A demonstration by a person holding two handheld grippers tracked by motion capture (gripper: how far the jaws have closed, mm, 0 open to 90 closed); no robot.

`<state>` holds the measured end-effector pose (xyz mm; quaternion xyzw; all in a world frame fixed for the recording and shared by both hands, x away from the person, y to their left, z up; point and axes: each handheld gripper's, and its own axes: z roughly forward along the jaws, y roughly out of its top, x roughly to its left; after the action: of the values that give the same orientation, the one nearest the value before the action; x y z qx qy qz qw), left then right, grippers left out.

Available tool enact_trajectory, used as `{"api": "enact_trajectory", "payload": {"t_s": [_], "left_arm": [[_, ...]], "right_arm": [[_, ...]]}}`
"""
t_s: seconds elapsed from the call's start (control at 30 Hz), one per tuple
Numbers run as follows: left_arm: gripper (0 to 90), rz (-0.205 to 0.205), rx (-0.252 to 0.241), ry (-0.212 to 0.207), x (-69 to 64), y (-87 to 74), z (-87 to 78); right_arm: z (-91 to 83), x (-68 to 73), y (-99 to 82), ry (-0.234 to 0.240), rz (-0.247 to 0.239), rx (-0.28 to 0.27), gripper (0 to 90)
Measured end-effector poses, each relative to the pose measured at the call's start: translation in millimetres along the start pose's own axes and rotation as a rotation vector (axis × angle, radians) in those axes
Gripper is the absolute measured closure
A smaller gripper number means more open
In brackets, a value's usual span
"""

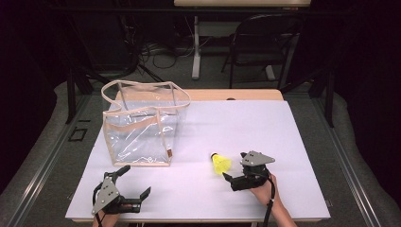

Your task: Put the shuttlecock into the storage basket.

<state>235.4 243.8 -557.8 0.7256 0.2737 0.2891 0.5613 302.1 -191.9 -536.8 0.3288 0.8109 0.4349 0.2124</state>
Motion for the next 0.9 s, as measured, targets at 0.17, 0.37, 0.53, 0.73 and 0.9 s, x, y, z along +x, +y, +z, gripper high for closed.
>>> {"api": "enact_trajectory", "payload": {"t_s": [0.17,0.37,0.53,0.73,0.9], "left_arm": [[0.0,0.001,-0.001,0.001,0.2,0.1,0.1],[0.0,0.002,-0.004,0.006,0.1,0.3,-0.3],[0.0,0.002,-0.005,0.007,0.4,0.3,-0.4],[0.0,0.003,-0.006,0.009,0.2,0.2,0.0],[0.0,0.005,-0.007,0.006,0.3,0.4,-0.3]], "right_arm": [[4.7,0.0,2.2,0.0,-0.009,0.018,10.6],[11.2,0.4,7.3,-0.003,-0.027,0.043,21.5],[16.1,0.1,12.0,-0.023,-0.044,0.081,40.6],[21.4,-1.0,15.8,-0.026,-0.046,0.116,51.8],[28.4,-0.9,15.6,-0.025,-0.052,0.163,60.6]]}}
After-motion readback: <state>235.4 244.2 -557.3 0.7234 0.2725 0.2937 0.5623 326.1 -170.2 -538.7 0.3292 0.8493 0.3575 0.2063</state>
